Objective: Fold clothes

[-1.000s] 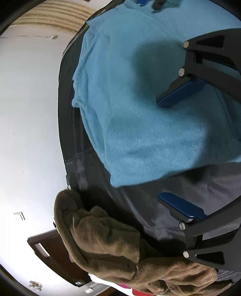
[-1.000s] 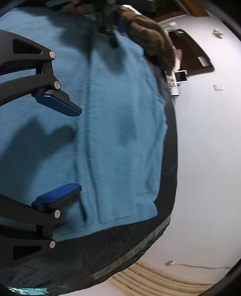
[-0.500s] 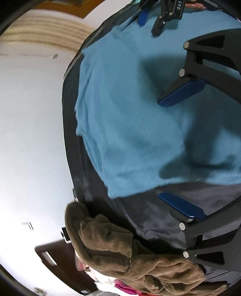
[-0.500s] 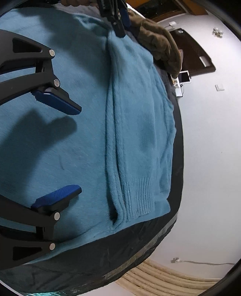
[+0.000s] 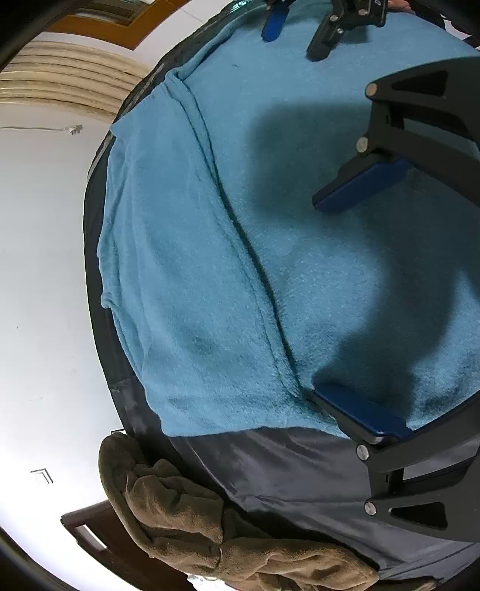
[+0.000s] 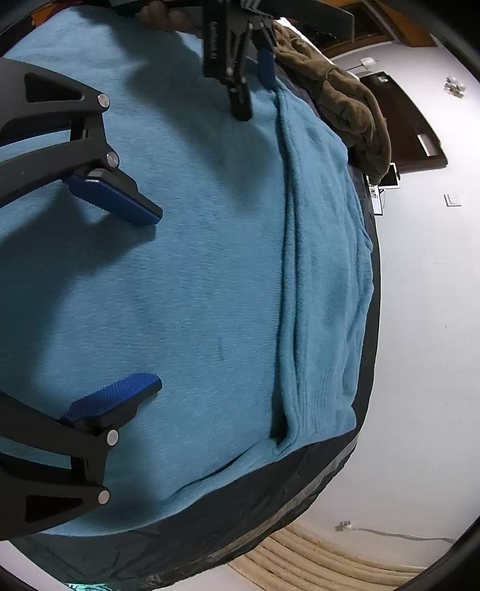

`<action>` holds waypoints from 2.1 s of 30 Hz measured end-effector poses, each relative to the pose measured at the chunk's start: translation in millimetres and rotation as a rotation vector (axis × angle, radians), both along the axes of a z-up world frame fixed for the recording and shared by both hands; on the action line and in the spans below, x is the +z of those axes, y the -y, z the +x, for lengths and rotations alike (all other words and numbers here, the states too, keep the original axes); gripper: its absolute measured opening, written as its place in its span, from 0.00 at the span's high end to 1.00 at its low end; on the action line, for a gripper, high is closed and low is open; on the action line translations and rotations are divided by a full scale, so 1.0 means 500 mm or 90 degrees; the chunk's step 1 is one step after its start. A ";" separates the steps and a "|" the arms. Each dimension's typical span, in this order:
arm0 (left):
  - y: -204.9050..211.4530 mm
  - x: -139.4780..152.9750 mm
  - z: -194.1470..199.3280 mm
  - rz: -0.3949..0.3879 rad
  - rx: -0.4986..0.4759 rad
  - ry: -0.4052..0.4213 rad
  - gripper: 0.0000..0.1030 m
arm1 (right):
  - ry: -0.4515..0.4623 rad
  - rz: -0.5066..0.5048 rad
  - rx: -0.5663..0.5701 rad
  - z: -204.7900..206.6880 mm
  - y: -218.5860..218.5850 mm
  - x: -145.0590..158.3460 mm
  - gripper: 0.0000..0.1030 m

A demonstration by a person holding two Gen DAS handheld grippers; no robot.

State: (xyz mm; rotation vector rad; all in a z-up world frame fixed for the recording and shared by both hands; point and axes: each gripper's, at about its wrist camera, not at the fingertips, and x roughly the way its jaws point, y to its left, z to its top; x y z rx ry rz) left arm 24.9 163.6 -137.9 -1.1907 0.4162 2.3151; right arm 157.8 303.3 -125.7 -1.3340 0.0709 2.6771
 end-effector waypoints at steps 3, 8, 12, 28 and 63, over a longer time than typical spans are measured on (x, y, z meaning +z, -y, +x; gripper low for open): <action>0.011 0.002 0.013 0.003 -0.004 0.006 0.07 | -0.006 0.000 -0.001 0.021 0.000 -0.002 0.15; 0.028 0.001 0.054 -0.002 -0.031 0.008 0.07 | -0.027 0.002 -0.005 0.051 0.005 -0.005 0.11; 0.039 -0.002 0.085 0.004 -0.039 0.015 0.07 | -0.035 0.003 -0.007 0.071 0.009 -0.005 0.09; 0.063 0.001 0.152 0.002 -0.018 0.005 0.07 | -0.088 0.013 -0.014 0.128 0.026 -0.012 0.04; 0.141 -0.005 0.239 0.020 -0.023 0.002 0.01 | -0.102 0.016 -0.006 0.145 0.027 -0.014 0.02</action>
